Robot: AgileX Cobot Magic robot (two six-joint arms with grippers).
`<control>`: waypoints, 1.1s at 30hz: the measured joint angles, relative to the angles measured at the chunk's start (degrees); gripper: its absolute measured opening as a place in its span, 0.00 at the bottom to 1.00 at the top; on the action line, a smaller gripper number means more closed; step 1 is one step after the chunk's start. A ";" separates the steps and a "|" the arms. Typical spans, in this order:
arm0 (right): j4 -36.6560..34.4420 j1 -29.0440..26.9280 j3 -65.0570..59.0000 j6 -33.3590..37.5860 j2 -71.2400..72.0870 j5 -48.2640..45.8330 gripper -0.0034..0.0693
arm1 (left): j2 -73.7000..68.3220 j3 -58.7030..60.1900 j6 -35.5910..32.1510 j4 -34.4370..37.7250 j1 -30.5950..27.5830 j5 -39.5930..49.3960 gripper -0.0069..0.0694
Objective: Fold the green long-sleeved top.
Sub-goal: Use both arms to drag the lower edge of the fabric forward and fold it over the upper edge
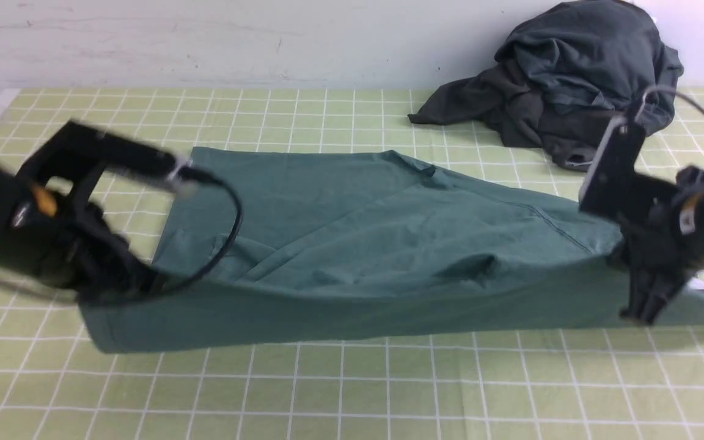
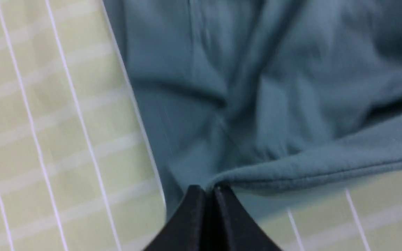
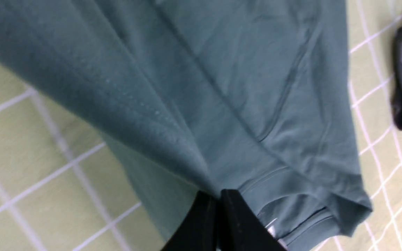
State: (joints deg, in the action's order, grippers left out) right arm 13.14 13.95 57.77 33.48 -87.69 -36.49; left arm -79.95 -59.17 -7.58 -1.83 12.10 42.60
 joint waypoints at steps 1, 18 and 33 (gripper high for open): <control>0.00 -0.07 0.84 -0.19 -0.33 0.10 0.04 | -0.53 -1.14 0.05 -0.13 0.00 -0.22 0.10; 0.36 -6.03 30.00 -5.62 -27.83 0.22 0.04 | -46.01 -52.86 1.60 -8.01 -0.06 -1.65 0.10; 0.16 -6.98 43.60 -9.62 -42.61 1.57 0.04 | -60.78 -66.59 8.31 -8.88 -4.91 -3.28 0.10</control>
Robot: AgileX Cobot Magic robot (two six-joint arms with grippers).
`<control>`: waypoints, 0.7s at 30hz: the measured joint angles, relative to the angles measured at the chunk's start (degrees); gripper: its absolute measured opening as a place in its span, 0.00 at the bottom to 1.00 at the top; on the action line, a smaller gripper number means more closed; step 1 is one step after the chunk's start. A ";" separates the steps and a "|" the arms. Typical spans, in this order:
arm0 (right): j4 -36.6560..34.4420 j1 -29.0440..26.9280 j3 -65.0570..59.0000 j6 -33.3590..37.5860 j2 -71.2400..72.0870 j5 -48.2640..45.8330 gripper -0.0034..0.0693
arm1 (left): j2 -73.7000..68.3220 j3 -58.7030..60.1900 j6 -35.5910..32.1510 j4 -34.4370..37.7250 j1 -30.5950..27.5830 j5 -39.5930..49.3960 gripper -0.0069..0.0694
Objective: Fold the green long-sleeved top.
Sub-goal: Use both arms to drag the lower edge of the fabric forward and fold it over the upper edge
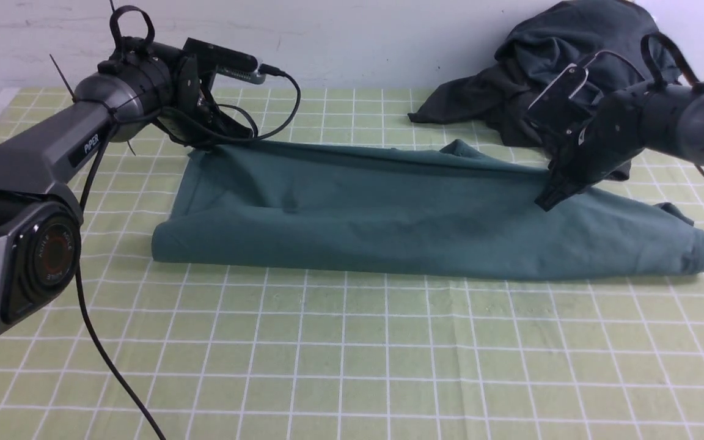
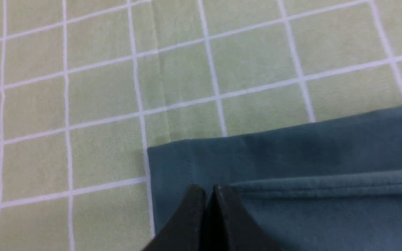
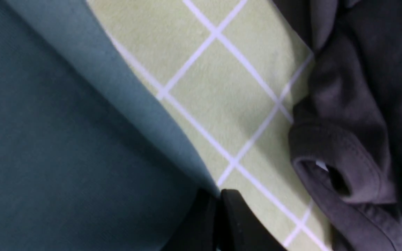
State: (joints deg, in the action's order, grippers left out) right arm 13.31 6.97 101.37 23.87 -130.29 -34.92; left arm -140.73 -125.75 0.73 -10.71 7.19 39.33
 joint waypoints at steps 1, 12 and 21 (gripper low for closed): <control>-0.02 0.00 0.88 -0.45 -1.01 0.23 0.04 | -0.33 -0.06 0.00 0.00 -0.45 -0.56 0.11; 0.54 -0.13 1.80 -4.96 -2.10 1.84 0.20 | -0.12 -0.18 2.95 -6.88 -3.12 -3.09 0.51; 1.64 -0.17 1.81 -13.06 3.71 -7.39 0.34 | 2.09 -0.50 8.32 0.51 -3.26 19.46 0.63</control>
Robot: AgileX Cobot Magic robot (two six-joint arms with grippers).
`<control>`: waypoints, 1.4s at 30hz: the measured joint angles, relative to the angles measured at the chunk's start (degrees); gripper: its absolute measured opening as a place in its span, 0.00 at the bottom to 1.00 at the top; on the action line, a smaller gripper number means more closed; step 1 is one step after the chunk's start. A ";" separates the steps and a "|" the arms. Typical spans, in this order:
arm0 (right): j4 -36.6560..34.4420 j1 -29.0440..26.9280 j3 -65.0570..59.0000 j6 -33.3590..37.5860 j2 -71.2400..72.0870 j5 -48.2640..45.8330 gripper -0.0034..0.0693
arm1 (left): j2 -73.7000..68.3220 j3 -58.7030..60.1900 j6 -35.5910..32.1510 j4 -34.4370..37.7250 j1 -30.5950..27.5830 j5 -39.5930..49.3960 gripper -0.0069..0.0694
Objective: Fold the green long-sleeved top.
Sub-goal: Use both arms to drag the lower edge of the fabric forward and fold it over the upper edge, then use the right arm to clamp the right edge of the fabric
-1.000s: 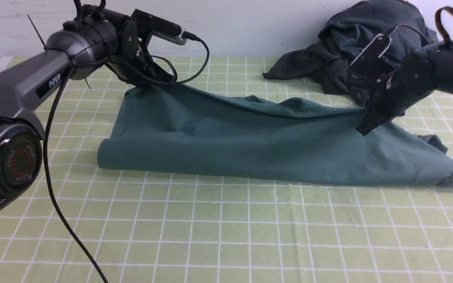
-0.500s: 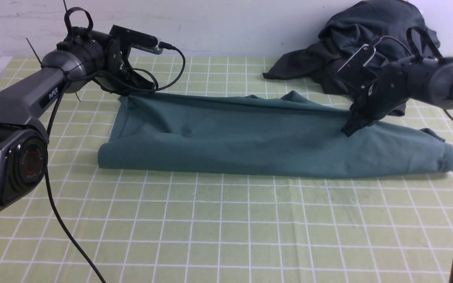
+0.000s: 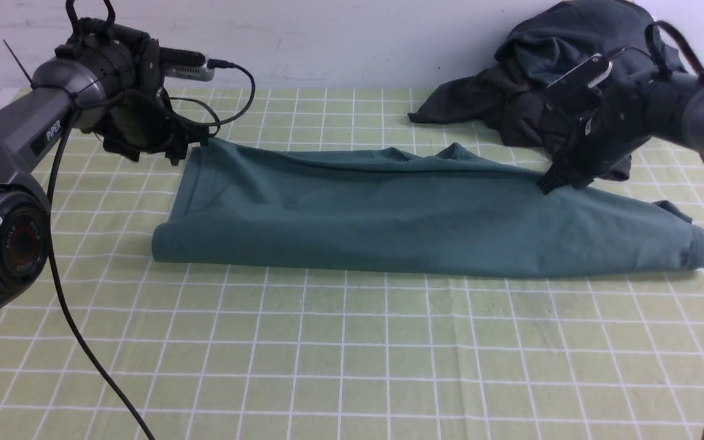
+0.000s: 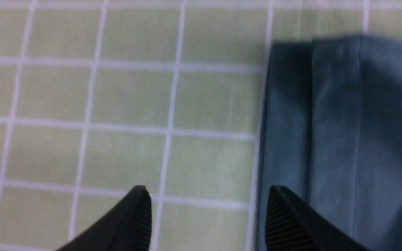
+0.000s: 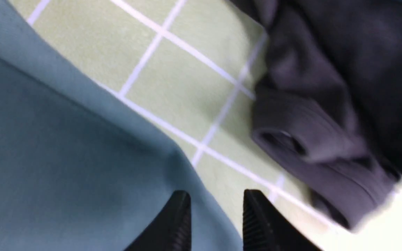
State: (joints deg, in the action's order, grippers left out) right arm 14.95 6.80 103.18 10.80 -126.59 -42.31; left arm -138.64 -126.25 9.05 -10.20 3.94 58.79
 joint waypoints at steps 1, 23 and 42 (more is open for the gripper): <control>-0.06 0.00 0.00 -0.04 0.00 -0.40 0.34 | 0.00 0.00 -0.64 0.30 0.00 0.62 0.63; -18.35 -13.66 -13.75 4.86 5.30 -13.82 0.09 | 2.21 3.31 -13.88 6.63 -0.85 11.70 0.32; -46.38 -20.09 -13.73 16.63 8.47 -11.54 0.07 | 8.22 3.37 -19.16 31.28 5.51 11.47 0.29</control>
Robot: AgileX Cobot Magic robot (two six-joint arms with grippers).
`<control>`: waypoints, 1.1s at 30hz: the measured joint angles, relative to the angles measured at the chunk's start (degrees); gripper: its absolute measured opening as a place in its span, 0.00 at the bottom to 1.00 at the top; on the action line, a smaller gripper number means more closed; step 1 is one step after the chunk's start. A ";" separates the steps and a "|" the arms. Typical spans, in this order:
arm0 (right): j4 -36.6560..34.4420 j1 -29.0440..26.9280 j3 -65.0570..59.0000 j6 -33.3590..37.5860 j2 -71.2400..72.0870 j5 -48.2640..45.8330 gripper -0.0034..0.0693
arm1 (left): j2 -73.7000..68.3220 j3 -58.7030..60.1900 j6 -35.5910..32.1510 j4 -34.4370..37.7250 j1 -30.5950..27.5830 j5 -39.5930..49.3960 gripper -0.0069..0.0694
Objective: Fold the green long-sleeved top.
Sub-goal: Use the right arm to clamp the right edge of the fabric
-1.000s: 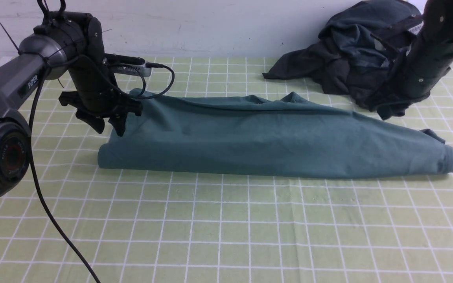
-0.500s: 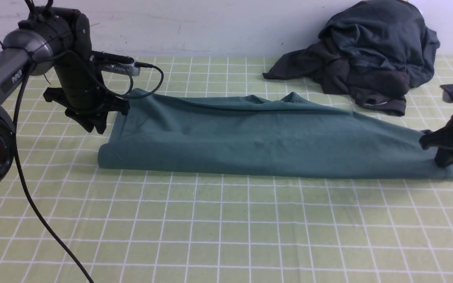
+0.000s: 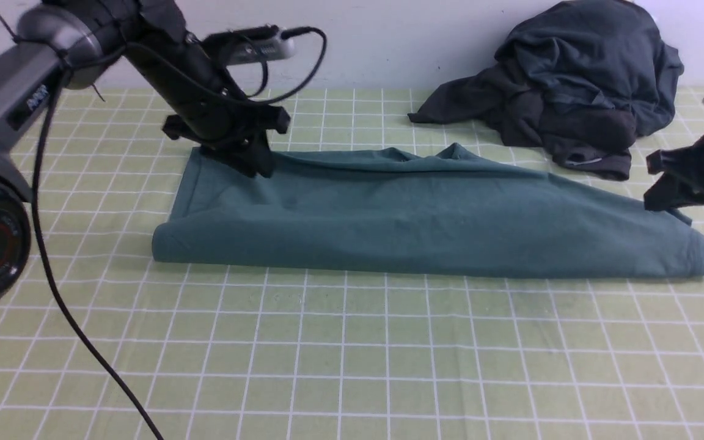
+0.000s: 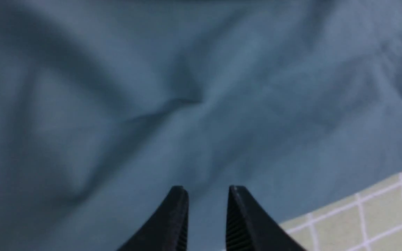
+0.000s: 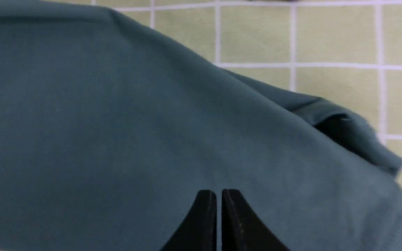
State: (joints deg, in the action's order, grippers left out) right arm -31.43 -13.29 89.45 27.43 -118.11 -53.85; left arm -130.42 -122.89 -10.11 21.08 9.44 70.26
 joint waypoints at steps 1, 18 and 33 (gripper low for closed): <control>-0.99 0.07 0.00 1.19 -1.95 -0.06 0.07 | -2.23 0.00 0.00 -0.01 0.95 -0.58 0.29; 5.70 0.07 0.17 -3.54 -6.48 1.11 0.06 | -8.46 0.04 6.38 -12.45 -7.57 -0.91 0.29; 15.12 -1.14 -0.20 -7.04 5.51 -0.61 0.20 | 16.27 0.55 -0.14 -8.23 -10.79 0.38 0.29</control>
State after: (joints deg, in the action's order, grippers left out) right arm -16.31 -14.43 89.25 20.39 -112.61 -54.46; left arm -114.16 -122.34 -10.25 12.85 -1.35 70.64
